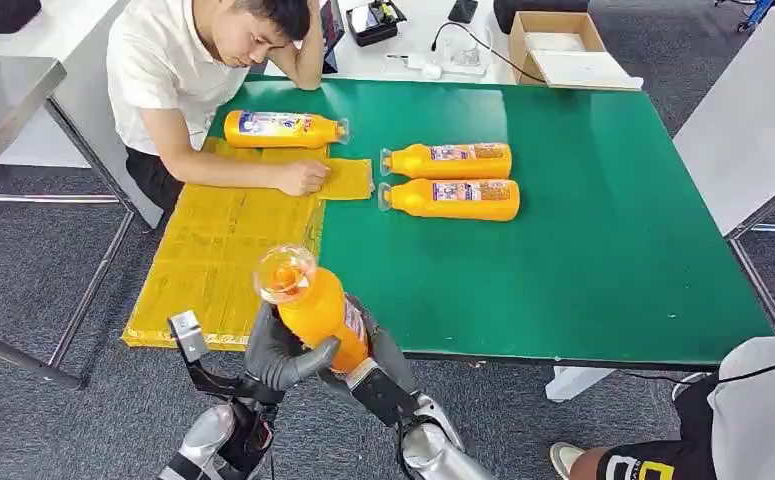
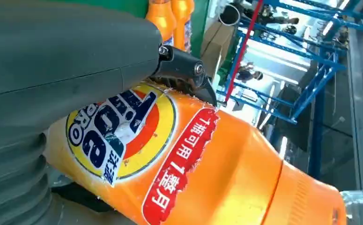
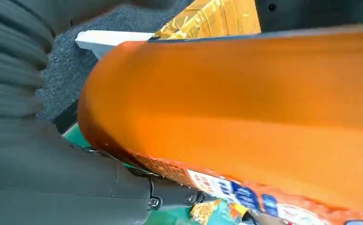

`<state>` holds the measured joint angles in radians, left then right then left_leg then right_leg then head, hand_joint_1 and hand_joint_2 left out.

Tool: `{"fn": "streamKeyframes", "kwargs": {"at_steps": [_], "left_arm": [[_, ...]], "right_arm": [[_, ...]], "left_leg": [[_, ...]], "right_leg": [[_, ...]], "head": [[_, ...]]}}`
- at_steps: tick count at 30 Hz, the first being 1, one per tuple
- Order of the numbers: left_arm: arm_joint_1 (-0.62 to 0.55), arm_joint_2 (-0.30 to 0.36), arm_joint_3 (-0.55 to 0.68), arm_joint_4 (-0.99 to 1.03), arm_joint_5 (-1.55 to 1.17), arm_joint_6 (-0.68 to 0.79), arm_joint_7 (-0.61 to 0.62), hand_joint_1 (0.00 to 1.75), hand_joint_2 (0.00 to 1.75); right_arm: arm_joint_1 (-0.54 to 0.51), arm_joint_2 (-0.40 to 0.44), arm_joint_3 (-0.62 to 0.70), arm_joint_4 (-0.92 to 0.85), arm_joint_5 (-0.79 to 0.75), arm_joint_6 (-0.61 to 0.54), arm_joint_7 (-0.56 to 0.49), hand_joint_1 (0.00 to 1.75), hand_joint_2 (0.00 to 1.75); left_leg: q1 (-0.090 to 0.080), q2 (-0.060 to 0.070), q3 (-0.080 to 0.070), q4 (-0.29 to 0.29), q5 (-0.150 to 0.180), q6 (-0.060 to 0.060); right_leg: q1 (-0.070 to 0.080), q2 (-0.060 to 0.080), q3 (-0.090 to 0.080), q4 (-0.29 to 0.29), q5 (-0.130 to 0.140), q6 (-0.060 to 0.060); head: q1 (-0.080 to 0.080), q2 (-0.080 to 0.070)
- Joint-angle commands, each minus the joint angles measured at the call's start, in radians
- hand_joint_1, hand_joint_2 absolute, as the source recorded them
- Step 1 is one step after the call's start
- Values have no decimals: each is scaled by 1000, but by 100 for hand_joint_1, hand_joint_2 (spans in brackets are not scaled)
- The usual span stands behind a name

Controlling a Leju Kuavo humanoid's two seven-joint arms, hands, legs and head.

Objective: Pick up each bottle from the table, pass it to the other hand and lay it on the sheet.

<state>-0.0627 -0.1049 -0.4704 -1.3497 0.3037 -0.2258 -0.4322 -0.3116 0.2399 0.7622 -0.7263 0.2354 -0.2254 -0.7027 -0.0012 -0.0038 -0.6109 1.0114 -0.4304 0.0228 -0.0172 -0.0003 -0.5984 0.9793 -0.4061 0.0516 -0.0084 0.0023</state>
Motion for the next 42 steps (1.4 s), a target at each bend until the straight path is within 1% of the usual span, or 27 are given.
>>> {"fn": "streamKeyframes", "kwargs": {"at_steps": [1, 2, 3, 4, 5, 7, 8, 10, 11, 13, 16, 18, 19, 21, 22, 23, 24, 25, 26, 29, 30, 33, 36, 38, 39, 41, 42], "left_arm": [[-87, 11, 56, 71, 119, 75, 143, 175, 175], [-87, 13, 62, 66, 123, 84, 144, 175, 175], [-85, 14, 71, 60, 130, 98, 147, 175, 175], [-85, 16, 80, 55, 135, 109, 148, 175, 175], [-87, 18, 94, 51, 140, 127, 153, 175, 175], [-100, 24, 118, 48, 143, 159, 156, 175, 175], [-110, 28, 126, 54, 124, 187, 151, 175, 175], [-141, 39, 138, 80, 45, 266, 122, 175, 175], [-167, 40, 156, 109, -8, 321, 110, 175, 175], [-176, 46, 163, 110, -6, 320, 109, 175, 175], [-228, 47, 179, 162, -185, 460, 47, 175, 175], [-241, 44, 192, 170, -200, 464, 47, 175, 175], [-241, 44, 192, 170, -200, 464, 47, 175, 175], [-241, 44, 192, 170, -200, 464, 47, 175, 175], [-239, 42, 190, 168, -202, 464, 47, 175, 175], [-239, 42, 190, 168, -202, 464, 47, 175, 175], [-236, 40, 190, 167, -203, 464, 47, 175, 175], [-236, 40, 190, 167, -203, 464, 47, 175, 175], [-239, 44, 186, 167, -256, 510, 28, 175, 175], [-274, 76, 167, 202, -490, 648, 6, 175, 175], [-297, 85, 166, 238, -597, 699, 16, 175, 175], [-361, 101, 167, 349, -700, 705, 54, 175, 175], [-436, 115, 161, 486, -833, 741, 77, 175, 175], [-525, 146, 124, 640, -995, 750, 146, 175, 175], [-573, 157, 95, 716, -1085, 753, 177, 175, 175], [-604, 161, 93, 757, -1106, 745, 172, 175, 175], [-633, 163, 71, 807, -1164, 738, 204, 175, 175]], "right_arm": [[27, -20, 21, -95, 17, -32, 5, 0, 0], [31, -21, 16, -104, 13, -33, 5, 0, 0], [39, -23, 13, -125, 8, -44, 5, 0, 0], [47, -31, 14, -146, 7, -60, 5, 0, 0], [49, -33, 14, -141, 11, -70, 5, 0, 0], [48, -43, 19, -142, 27, -100, 5, 0, 0], [50, -46, 11, -146, 25, -109, 5, 0, 0], [49, -48, 0, -158, 23, -147, 5, 0, 0], [39, -42, -3, -134, 55, -197, 5, 0, 0], [37, -41, -4, -132, 56, -198, 5, 0, 0], [44, -55, 17, -175, 128, -299, 5, 0, 0], [45, -55, 16, -176, 129, -300, 5, 0, 0], [45, -55, 16, -176, 129, -300, 5, 0, 0], [45, -55, 16, -176, 129, -300, 5, 0, 0], [45, -53, 16, -174, 130, -300, 5, 0, 0], [45, -53, 16, -174, 130, -300, 5, 0, 0], [45, -53, 15, -174, 131, -300, 5, 0, 0], [45, -53, 15, -174, 131, -300, 5, 0, 0], [62, -50, 0, -212, 111, -342, 5, 0, 0], [92, -51, -8, -314, 19, -347, 5, 0, 0], [96, -58, -10, -354, -21, -330, 5, 0, 0], [97, -52, -10, -380, -66, -287, 5, 0, 0], [93, -38, 7, -380, -91, -260, 5, 0, 0], [77, -25, 35, -358, -120, -210, 5, 0, 0], [68, -24, 55, -353, -121, -190, 5, 0, 175], [65, -18, 62, -345, -120, -192, 5, 0, 175], [58, -22, 76, -340, -117, -183, 5, 0, 175]], "left_leg": [[1, 0, 6, 0, -2, -2], [1, -1, 2, 0, -1, -1], [1, 0, 1, 0, 0, -1], [1, 0, 4, 0, -2, -2], [1, 0, 2, 0, -1, -1], [2, 0, 6, 0, -3, -2], [1, 1, 5, 0, -2, -2], [2, 0, 4, 0, -1, -2], [2, -1, 5, 0, -2, -2], [1, 0, 4, 0, -1, -2], [1, 1, 5, -1, -1, -2], [1, -2, 1, 0, 1, -1], [2, -3, 3, 0, 0, -2], [1, 0, 2, -1, 0, -1], [2, 1, 7, -1, -2, -2], [1, -1, 2, -1, 1, -1], [1, -1, 4, -1, 0, -2], [1, 0, 3, 0, 0, -1], [0, 0, 1, -1, 1, -1], [1, -1, 4, 0, -1, -2], [1, -1, 3, 0, 0, -2], [1, -1, 1, 0, 1, -1], [1, -2, 3, 0, 1, -2], [2, -1, 3, 0, 1, -2], [2, -1, 4, 0, 1, -3], [2, -2, 2, 0, 2, -2], [2, -1, 1, 0, 2, -2]], "right_leg": [[2, -1, 7, 0, -3, -3], [1, -1, 3, 0, -1, -2], [1, 0, 2, 0, 0, -1], [1, 0, 4, 0, -2, -2], [1, 0, 2, 0, -1, -2], [2, 0, 7, 0, -3, -3], [1, 0, 5, 0, -2, -3], [2, -1, 5, 0, -2, -3], [2, -1, 6, 1, -2, -3], [1, 0, 4, 0, -1, -3], [1, 1, 5, 0, -1, -3], [1, -3, 1, 0, 0, -1], [2, -3, 4, 0, -1, -2], [0, 0, 2, 0, 0, -1], [2, 0, 7, 0, -2, -3], [1, -1, 3, 0, 0, -1], [1, -1, 5, -1, -1, -2], [1, 0, 4, 0, -1, -2], [0, -1, 2, 0, 0, -1], [1, -1, 4, 0, -2, -3], [1, -1, 3, 1, -1, -2], [1, -2, 1, 0, 0, -1], [1, -2, 3, 0, -1, -2], [2, -1, 3, 0, 0, -2], [2, -1, 4, 1, -1, -3], [2, -2, 3, 1, 0, -2], [1, -1, 2, 1, 0, -2]], "head": [[0, 0], [0, 0], [0, 0], [0, 0], [0, 0], [0, 0], [0, 0], [0, 0], [1, 0], [0, 0], [0, 0], [0, 0], [1, 0], [0, 0], [0, 0], [0, 0], [0, 0], [0, 0], [0, 0], [0, 0], [0, 0], [0, 0], [0, 0], [0, 0], [0, 0], [0, 0], [0, 0]]}}
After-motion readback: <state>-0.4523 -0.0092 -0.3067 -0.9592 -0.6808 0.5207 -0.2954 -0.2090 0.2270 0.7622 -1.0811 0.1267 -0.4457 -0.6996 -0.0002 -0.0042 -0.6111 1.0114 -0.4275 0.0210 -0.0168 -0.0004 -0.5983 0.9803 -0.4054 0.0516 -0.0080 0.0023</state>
